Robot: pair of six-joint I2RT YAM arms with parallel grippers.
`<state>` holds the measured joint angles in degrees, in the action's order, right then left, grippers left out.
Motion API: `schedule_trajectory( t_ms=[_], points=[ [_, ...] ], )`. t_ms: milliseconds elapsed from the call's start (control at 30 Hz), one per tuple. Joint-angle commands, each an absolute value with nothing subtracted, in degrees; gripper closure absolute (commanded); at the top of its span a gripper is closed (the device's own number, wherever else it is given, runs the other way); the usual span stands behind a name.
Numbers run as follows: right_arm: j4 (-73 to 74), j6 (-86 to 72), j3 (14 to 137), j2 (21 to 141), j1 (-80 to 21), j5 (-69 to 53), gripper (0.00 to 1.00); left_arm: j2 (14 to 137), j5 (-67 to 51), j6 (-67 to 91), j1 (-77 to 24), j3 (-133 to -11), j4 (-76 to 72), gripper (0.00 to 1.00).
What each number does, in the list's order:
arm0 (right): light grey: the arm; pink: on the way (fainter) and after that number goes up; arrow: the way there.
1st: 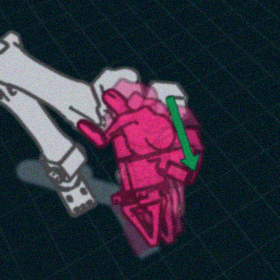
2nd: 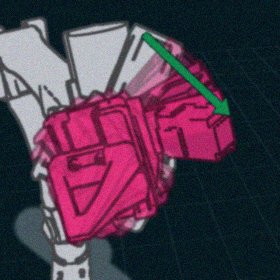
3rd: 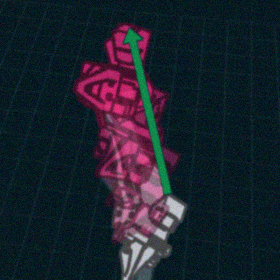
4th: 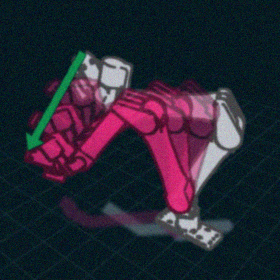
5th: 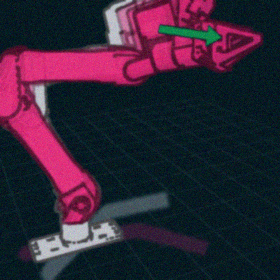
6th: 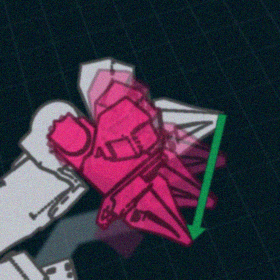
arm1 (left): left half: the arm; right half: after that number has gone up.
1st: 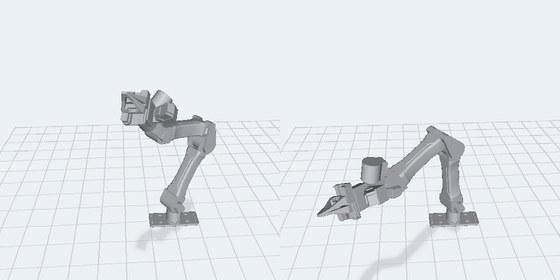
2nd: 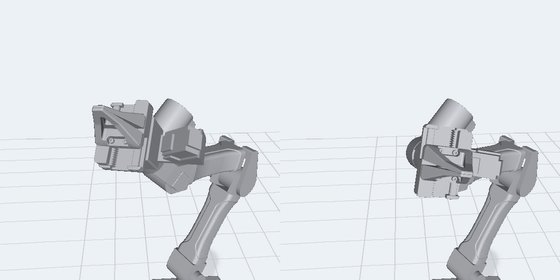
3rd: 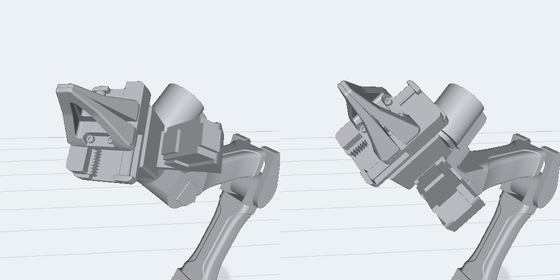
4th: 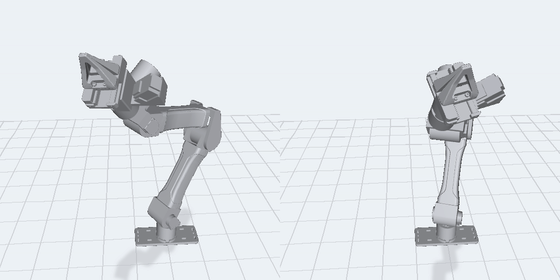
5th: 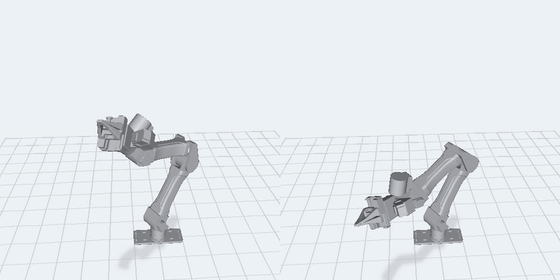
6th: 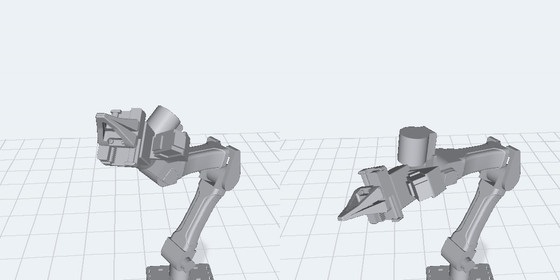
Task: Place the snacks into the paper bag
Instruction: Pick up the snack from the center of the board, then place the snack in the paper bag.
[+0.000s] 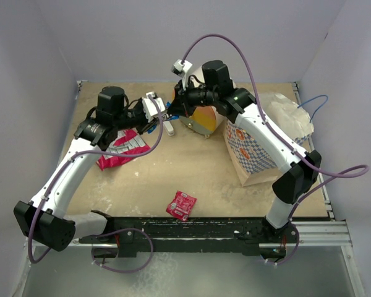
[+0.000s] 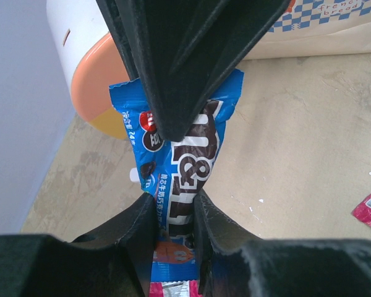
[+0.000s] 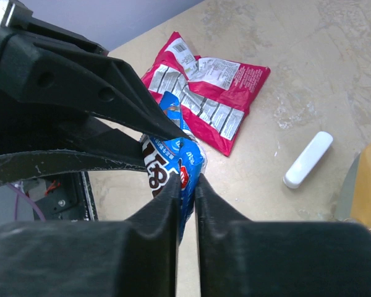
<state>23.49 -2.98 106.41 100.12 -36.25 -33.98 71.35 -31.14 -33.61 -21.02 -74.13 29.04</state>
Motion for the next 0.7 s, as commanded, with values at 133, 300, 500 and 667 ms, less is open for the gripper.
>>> schedule_trajectory(
  t_ms=[133, 300, 500, 667],
  points=[
    [23.2, -0.2, 108.5, 96.7, -36.2, -32.5, 1.00, 68.6, -31.7, -34.4, -20.1, -73.4, 27.1, 0.35],
    [25.2, 3.9, 108.8, 93.2, -36.1, -28.9, 1.00, 67.6, -32.0, -34.1, -18.7, -73.6, 28.1, 0.18],
    [25.8, 5.0, 109.1, 88.1, -32.4, -28.2, 1.00, 67.2, -26.7, -32.8, -18.3, -74.5, 29.6, 0.01],
    [23.5, 0.6, 107.5, 82.2, -22.4, -34.5, 1.00, 67.2, -23.9, -32.4, -17.8, -74.5, 29.7, 0.01]
  ],
)
